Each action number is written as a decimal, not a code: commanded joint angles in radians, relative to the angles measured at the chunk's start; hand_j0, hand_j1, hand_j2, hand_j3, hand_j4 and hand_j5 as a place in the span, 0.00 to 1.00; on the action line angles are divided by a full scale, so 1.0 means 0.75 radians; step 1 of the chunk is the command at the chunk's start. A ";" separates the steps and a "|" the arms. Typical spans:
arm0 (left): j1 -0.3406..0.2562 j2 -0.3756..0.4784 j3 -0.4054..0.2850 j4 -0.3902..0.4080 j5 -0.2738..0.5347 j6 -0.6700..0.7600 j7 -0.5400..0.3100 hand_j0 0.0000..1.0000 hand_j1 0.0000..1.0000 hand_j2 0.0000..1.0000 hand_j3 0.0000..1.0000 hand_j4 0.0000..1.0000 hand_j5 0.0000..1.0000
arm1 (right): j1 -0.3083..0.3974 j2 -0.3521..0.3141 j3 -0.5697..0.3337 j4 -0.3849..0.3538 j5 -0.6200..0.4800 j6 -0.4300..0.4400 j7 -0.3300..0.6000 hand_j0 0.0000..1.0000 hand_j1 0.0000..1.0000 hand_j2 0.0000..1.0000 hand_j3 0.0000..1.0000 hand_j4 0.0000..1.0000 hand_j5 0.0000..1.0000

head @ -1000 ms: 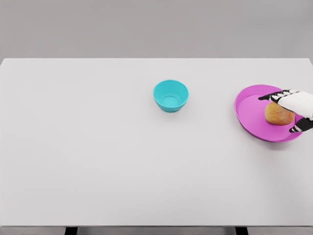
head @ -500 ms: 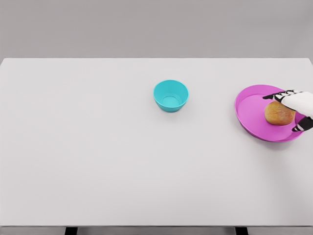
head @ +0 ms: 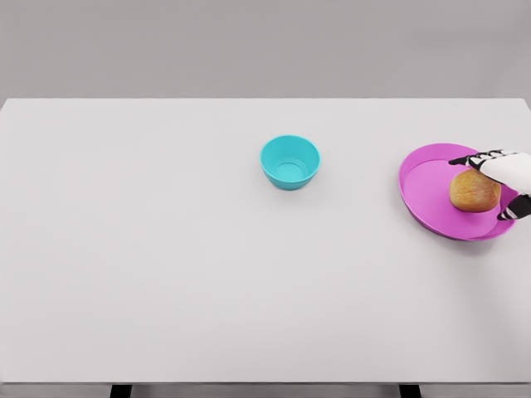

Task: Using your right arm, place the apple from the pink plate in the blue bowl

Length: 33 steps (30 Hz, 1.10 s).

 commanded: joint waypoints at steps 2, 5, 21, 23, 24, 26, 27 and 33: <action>0.000 0.000 0.000 0.000 0.000 -0.001 0.000 1.00 1.00 1.00 1.00 1.00 1.00 | -0.004 0.005 0.002 0.005 -0.003 0.002 0.000 1.00 1.00 1.00 1.00 1.00 1.00; 0.000 0.000 0.000 0.000 0.000 -0.001 0.000 1.00 1.00 1.00 1.00 1.00 1.00 | -0.020 0.005 0.008 0.023 -0.003 0.000 0.000 1.00 1.00 1.00 1.00 1.00 1.00; 0.000 0.000 0.000 0.000 0.000 -0.001 0.000 1.00 1.00 1.00 1.00 1.00 1.00 | -0.055 0.033 0.028 0.078 -0.003 -0.010 0.000 1.00 1.00 1.00 1.00 1.00 1.00; 0.000 0.000 0.000 0.000 0.000 -0.001 0.000 1.00 1.00 1.00 1.00 1.00 1.00 | -0.055 0.033 0.051 0.083 -0.001 -0.010 0.000 1.00 1.00 1.00 1.00 1.00 1.00; 0.000 0.000 0.000 0.000 0.000 0.001 0.000 1.00 1.00 1.00 1.00 1.00 1.00 | -0.055 0.033 0.051 0.087 -0.001 -0.010 0.000 1.00 1.00 1.00 1.00 1.00 1.00; 0.000 0.000 0.000 0.000 0.000 -0.001 0.000 1.00 1.00 1.00 1.00 1.00 1.00 | -0.057 0.033 0.051 0.085 -0.001 -0.010 0.000 1.00 1.00 1.00 1.00 1.00 1.00; 0.000 0.000 0.000 0.000 0.000 -0.001 0.000 1.00 1.00 1.00 1.00 1.00 1.00 | -0.063 0.031 0.051 0.087 -0.001 -0.010 0.000 1.00 1.00 1.00 1.00 1.00 1.00; 0.000 0.000 0.000 0.000 0.000 -0.001 0.000 1.00 1.00 1.00 1.00 1.00 1.00 | -0.084 0.050 0.061 0.138 -0.001 -0.055 0.000 1.00 1.00 1.00 1.00 1.00 1.00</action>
